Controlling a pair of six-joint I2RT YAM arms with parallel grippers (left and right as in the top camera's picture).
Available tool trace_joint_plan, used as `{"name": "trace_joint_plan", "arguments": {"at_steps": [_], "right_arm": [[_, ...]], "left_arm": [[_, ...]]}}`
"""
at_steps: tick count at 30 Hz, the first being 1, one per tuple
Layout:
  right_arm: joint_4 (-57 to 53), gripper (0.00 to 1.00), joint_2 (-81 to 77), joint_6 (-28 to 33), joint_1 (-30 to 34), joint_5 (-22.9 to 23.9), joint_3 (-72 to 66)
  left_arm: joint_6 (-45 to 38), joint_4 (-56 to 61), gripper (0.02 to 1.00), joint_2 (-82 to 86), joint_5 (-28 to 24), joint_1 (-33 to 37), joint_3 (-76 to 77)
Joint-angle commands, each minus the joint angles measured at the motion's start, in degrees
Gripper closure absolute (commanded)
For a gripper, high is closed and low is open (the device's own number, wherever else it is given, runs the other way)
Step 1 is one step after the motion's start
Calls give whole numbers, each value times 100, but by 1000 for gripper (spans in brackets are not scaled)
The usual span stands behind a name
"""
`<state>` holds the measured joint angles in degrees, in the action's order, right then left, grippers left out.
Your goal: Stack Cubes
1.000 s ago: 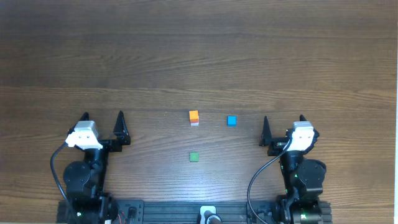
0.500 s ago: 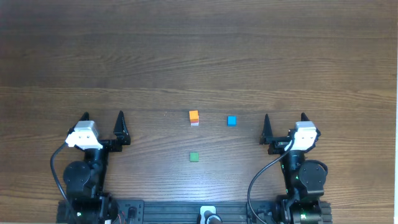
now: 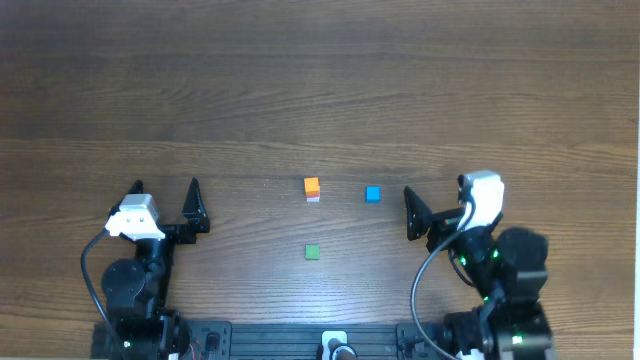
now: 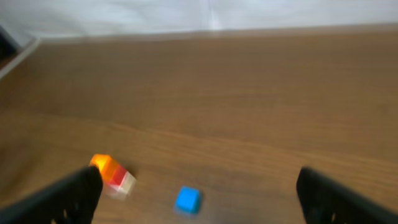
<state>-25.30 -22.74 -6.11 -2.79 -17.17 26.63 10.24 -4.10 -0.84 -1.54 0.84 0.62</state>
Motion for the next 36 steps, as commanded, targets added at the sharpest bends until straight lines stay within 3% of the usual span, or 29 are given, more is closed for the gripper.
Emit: {"name": "trace_joint_plan", "arguments": {"at_steps": [1,4,8,14,16,26,36], "right_arm": [[-1014,7,-946,-72,-31,-516,1134],[-1947,9,-1676,-184,-39,-601,1989],[-2295,7,-2194,-199,-280,-1163,2533],[-2310,7,-2837,-691,-1231,-1423,2898],[-2286,9,-3073,-935,-1631,-1215,2942],[-2297,7,-4426,-2785,-3862,809,3064],[-2312,9,-5606,-3998,-5045,1838,3233]], "left_arm": [[-85,-20,18,46,-57,-2,-28],[-85,-20,18,46,-57,-2,-28],[-85,-20,20,46,-55,-2,-28],[-85,-22,18,46,-57,-2,-28],[-85,-20,18,46,-55,-2,-28],[-85,-20,18,46,-55,-2,-28],[-85,-20,18,46,-55,-2,-28]]}}
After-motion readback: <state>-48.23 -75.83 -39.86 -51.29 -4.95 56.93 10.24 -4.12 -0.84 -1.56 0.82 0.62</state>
